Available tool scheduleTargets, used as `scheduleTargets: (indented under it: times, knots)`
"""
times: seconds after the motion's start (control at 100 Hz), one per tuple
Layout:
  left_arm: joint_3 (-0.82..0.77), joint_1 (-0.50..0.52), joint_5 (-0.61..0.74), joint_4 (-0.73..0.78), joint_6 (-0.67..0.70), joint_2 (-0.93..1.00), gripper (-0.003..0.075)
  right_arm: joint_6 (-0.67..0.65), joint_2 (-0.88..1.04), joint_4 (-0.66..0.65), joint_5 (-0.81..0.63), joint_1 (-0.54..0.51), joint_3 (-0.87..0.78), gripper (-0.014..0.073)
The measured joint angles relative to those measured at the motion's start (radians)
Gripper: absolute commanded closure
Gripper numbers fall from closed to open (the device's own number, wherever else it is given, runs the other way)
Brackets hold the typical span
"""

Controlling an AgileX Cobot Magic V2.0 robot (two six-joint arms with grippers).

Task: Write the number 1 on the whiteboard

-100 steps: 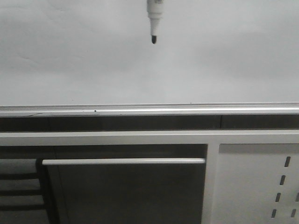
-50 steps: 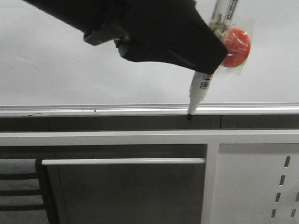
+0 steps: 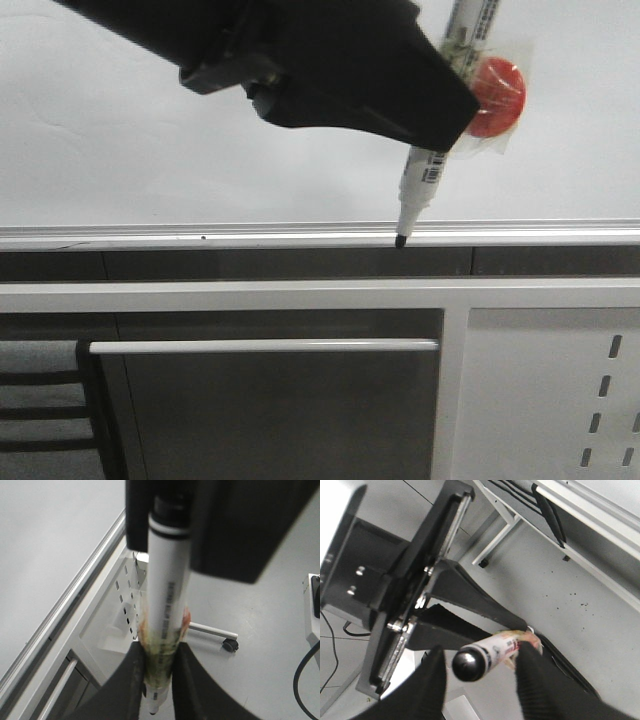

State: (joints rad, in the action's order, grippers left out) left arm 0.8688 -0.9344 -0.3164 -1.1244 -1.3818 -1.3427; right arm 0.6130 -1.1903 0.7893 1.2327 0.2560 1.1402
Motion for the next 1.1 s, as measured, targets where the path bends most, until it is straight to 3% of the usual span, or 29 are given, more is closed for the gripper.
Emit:
scheduleTargets:
  times: [0.17, 0.41, 0.51, 0.63, 0.68, 0.73, 0.91, 0.99, 1.1]
  knots:
    - [-0.004, 0.000, 0.008, 0.016, 0.006, -0.004, 0.0741, 0.004, -0.015, -0.025, -0.006, 0.000, 0.002, 0.0659]
    - [-0.006, 0.000, 0.010, 0.024, 0.016, -0.006, 0.0714, 0.013, -0.015, -0.053, -0.015, 0.000, 0.003, 0.0643]
    - [-0.006, 0.000, 0.010, 0.026, 0.018, -0.006, 0.0575, 0.013, -0.015, -0.056, -0.015, 0.000, 0.003, 0.0643]
    - [-0.006, 0.000, 0.007, 0.032, 0.020, -0.006, 0.0286, 0.008, -0.013, -0.058, -0.034, 0.000, 0.003, 0.0641]
    - [-0.006, 0.000, 0.004, 0.032, 0.027, 0.001, 0.0210, 0.008, 0.000, -0.062, -0.050, 0.000, 0.003, 0.0636]
    - [-0.006, 0.005, 0.002, 0.032, 0.038, 0.014, 0.0183, 0.006, 0.020, -0.071, -0.073, 0.000, 0.003, 0.0636]
    - [-0.006, 0.057, -0.002, 0.032, 0.056, 0.130, 0.0260, 0.004, 0.150, -0.086, -0.180, 0.002, -0.062, 0.0636]
    - [-0.006, 0.097, -0.002, 0.029, 0.079, 0.218, 0.0371, 0.004, 0.226, -0.086, -0.275, 0.018, -0.133, 0.0636]
    - [-0.006, 0.166, -0.002, 0.029, 0.129, 0.324, 0.0619, 0.003, 0.335, -0.086, -0.413, 0.062, -0.253, 0.0636]
